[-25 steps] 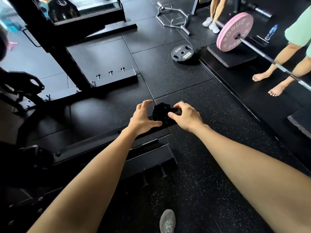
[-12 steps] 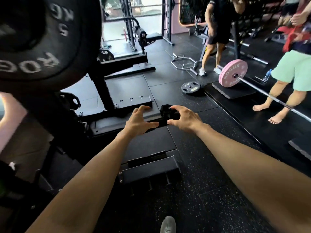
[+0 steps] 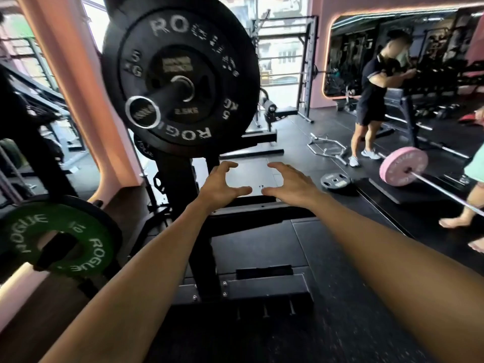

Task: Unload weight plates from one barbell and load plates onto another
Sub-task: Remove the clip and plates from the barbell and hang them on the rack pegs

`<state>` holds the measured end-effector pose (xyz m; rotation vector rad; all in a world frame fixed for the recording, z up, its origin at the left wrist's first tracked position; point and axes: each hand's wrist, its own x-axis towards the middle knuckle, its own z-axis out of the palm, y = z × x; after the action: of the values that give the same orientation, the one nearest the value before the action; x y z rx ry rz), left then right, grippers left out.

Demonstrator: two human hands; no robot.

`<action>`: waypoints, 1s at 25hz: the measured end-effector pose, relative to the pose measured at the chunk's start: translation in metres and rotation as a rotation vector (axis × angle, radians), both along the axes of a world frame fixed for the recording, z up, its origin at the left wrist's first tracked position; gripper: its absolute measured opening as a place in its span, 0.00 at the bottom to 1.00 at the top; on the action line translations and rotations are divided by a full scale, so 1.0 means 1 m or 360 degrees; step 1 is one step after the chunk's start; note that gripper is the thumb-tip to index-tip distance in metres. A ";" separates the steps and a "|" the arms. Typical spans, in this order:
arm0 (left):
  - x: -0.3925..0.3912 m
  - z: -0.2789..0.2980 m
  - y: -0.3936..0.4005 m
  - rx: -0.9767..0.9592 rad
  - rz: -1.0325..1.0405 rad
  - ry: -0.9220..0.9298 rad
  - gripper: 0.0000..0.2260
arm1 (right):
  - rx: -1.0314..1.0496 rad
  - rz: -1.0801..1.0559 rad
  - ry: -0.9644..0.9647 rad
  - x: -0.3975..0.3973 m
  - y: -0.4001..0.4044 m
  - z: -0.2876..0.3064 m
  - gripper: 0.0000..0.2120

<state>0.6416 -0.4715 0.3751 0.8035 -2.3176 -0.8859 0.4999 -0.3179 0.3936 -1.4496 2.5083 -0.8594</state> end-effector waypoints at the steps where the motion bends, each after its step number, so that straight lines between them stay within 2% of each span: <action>1: 0.016 0.011 -0.007 -0.0007 0.0039 0.0013 0.33 | -0.0016 0.0017 0.0014 0.012 -0.008 0.010 0.36; 7: 0.098 0.054 -0.063 -0.0058 0.0181 0.0129 0.38 | -0.0114 0.0087 0.0082 0.082 -0.063 0.056 0.35; 12: 0.129 0.085 -0.106 -0.0167 0.0180 0.0118 0.36 | -0.0218 0.0034 0.0161 0.106 -0.102 0.084 0.34; 16: 0.122 0.121 -0.141 -0.0226 0.0196 0.0214 0.34 | -0.0274 -0.0046 0.0230 0.098 -0.127 0.107 0.30; 19: 0.109 0.151 -0.154 -0.0288 0.0232 0.0276 0.29 | -0.0341 -0.0095 0.0222 0.080 -0.145 0.126 0.27; 22: 0.091 0.173 -0.174 -0.0389 0.0315 0.0244 0.25 | -0.0361 -0.0206 0.0310 0.058 -0.172 0.145 0.26; 25: 0.066 0.187 -0.199 -0.0424 0.0390 0.0206 0.25 | -0.0410 -0.0334 0.0250 0.035 -0.203 0.159 0.25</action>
<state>0.7080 -0.6707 0.5621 0.8633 -2.1106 -0.4954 0.5351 -0.5210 0.5528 -1.3879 2.7913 -1.1870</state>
